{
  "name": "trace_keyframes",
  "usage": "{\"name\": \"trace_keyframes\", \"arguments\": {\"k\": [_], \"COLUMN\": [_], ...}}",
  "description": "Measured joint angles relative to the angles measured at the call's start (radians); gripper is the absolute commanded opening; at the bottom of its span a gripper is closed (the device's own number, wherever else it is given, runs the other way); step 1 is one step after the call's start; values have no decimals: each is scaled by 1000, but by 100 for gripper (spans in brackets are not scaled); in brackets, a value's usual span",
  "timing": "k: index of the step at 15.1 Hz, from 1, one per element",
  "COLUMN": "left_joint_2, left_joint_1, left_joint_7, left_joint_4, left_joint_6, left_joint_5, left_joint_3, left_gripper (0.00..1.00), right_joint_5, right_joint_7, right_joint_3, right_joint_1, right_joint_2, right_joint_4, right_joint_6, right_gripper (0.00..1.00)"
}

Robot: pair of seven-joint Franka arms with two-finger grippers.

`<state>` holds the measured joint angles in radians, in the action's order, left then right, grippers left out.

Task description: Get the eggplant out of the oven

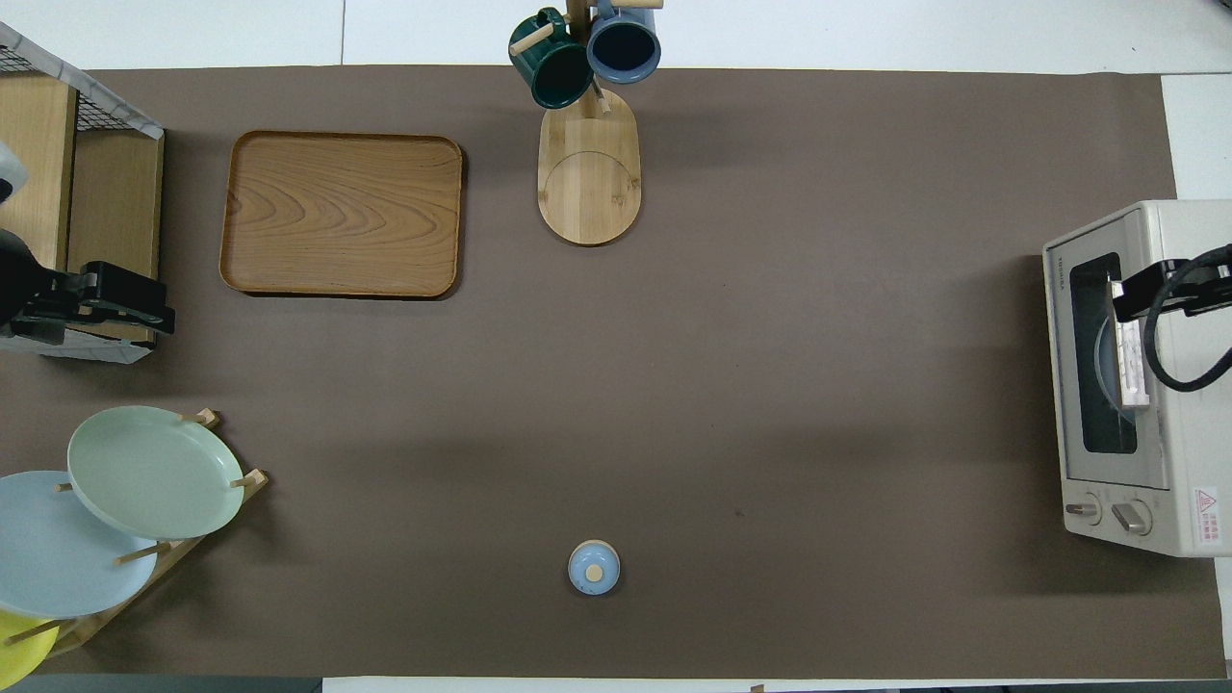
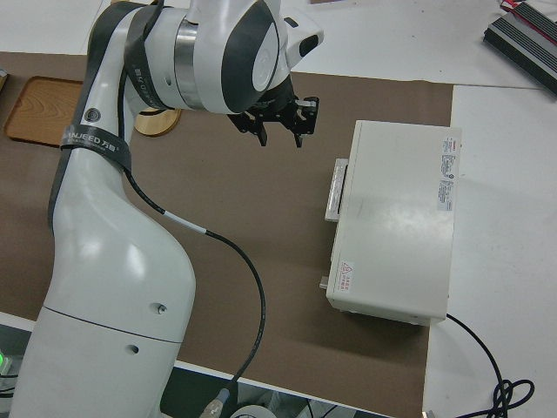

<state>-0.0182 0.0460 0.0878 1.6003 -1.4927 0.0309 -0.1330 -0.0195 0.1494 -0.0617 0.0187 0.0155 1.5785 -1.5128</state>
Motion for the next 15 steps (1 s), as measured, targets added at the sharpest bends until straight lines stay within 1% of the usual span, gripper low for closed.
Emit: {"name": "trace_keyframes", "arguments": {"k": [2,4,8,10,13,15], "left_joint_2": [0,0,0,0,0,0], "left_joint_1": [0,0,0,0,0,0], "left_joint_7": [0,0,0,0,0,0], "left_joint_4": [0,0,0,0,0,0], "left_joint_6": [0,0,0,0,0,0], "left_joint_5": [0,0,0,0,0,0], "left_joint_3": [0,0,0,0,0,0], "left_gripper": [100,100,100,100,100,100], "right_joint_5": [0,-3,-52,-65,-122,-136], "right_joint_7": [11,11,11,15,16,24], "right_joint_3": [0,0,0,-1,1,1], "right_joint_1": [8,9,13,17,14,15], "right_joint_2": [-11,-26,-79,-102,-112,-111], "right_joint_4": [36,90,259,326,369,390], "right_joint_6": [-32,-91,-257,-286,-316,-334], "right_gripper": [0,0,0,0,0,0]}}
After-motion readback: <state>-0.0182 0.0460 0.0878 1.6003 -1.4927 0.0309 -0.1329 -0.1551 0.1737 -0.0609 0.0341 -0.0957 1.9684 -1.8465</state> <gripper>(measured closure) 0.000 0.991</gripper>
